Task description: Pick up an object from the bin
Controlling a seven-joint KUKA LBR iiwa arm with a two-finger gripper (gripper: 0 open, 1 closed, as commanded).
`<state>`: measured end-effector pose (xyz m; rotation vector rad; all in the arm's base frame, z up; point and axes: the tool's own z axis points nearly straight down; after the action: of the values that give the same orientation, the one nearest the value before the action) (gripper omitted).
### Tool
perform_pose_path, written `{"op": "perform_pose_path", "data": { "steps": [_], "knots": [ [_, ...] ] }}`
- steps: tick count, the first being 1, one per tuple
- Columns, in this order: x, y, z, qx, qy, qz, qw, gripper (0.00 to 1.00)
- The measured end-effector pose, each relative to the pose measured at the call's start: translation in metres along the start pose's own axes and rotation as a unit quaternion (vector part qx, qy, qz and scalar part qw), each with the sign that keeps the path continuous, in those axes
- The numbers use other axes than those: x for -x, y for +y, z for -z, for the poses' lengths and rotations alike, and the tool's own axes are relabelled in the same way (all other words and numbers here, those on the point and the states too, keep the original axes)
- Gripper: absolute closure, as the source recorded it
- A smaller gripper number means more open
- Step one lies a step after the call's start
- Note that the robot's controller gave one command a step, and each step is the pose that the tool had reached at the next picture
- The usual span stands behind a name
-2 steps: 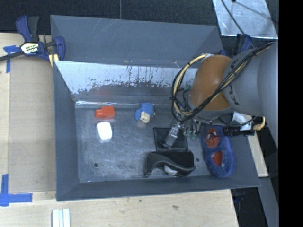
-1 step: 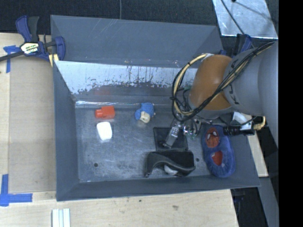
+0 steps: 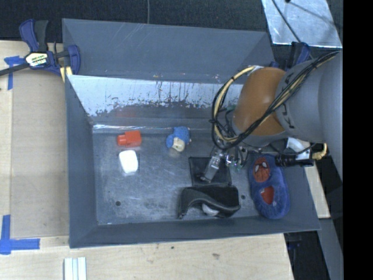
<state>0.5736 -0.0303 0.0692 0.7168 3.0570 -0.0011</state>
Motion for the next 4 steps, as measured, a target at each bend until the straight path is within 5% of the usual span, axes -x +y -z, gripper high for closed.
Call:
{"op": "perform_pose_path", "data": {
  "steps": [2, 3, 4],
  "knots": [
    [0.001, 0.0, 0.001, 0.0, -0.0013, 0.004, 1.0, 0.0],
    [0.002, 0.0, 0.002, 0.0, -0.0028, 0.004, 1.0, 1.0],
    [0.005, 0.001, 0.051, 0.002, -0.0032, 0.006, 1.0, 1.0]
  ]
}}
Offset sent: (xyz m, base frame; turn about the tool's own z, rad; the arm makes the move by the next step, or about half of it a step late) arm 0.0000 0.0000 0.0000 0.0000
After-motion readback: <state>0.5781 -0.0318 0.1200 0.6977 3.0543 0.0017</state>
